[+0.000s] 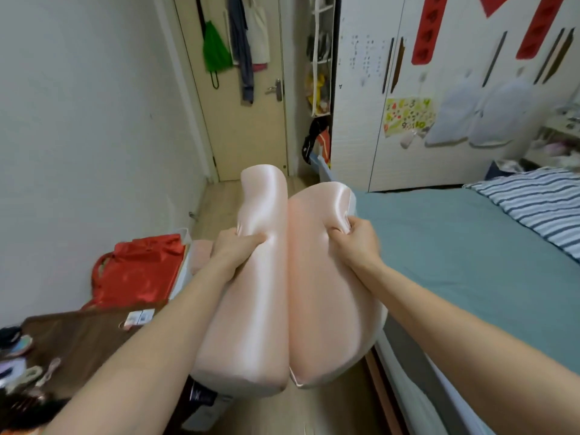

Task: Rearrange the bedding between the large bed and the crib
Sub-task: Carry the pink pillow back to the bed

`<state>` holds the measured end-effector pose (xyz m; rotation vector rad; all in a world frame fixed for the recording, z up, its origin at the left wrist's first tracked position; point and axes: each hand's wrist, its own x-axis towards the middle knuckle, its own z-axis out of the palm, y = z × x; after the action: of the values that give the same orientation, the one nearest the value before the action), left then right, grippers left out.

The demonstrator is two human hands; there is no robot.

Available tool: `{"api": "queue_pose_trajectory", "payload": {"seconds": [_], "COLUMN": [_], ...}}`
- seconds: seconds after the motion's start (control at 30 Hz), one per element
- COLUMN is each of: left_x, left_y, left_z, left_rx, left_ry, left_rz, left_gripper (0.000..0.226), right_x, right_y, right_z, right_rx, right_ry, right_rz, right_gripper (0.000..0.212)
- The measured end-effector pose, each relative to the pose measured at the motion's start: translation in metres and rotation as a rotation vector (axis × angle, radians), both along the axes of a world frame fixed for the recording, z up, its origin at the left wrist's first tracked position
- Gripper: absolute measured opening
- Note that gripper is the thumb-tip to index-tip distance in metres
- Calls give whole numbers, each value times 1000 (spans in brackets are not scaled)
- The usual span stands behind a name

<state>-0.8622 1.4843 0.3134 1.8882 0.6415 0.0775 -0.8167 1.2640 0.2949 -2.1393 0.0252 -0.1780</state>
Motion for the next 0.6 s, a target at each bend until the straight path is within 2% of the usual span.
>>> {"api": "queue_pose_trajectory", "payload": {"seconds": [0.07,0.2,0.33,0.4,0.47,0.6], "left_x": [54,158,270,327,393,508], "left_y": [24,66,99,113,125,132], "left_z": [2,0,2,11,27,44], "left_rx": [-113,-271,-209,-177,-124,-3], "left_ry": [-15,34,104,86,62,36], "left_rz": [-15,-105,-145,-140,-122,-199], "left_gripper": [39,54,105,120,121,105], "right_x": [57,156,258,311,370,466], "right_y": [26,68,102,117,130,142], "right_z": [3,7,14,21,28,31], "right_rx": [61,71,32,18,33,114], "right_ry": [-8,-57,-94,-109,-114,-120], "right_rz": [5,14,-12,-36,-70,-152], "right_gripper": [29,24,26,28,30,33]}}
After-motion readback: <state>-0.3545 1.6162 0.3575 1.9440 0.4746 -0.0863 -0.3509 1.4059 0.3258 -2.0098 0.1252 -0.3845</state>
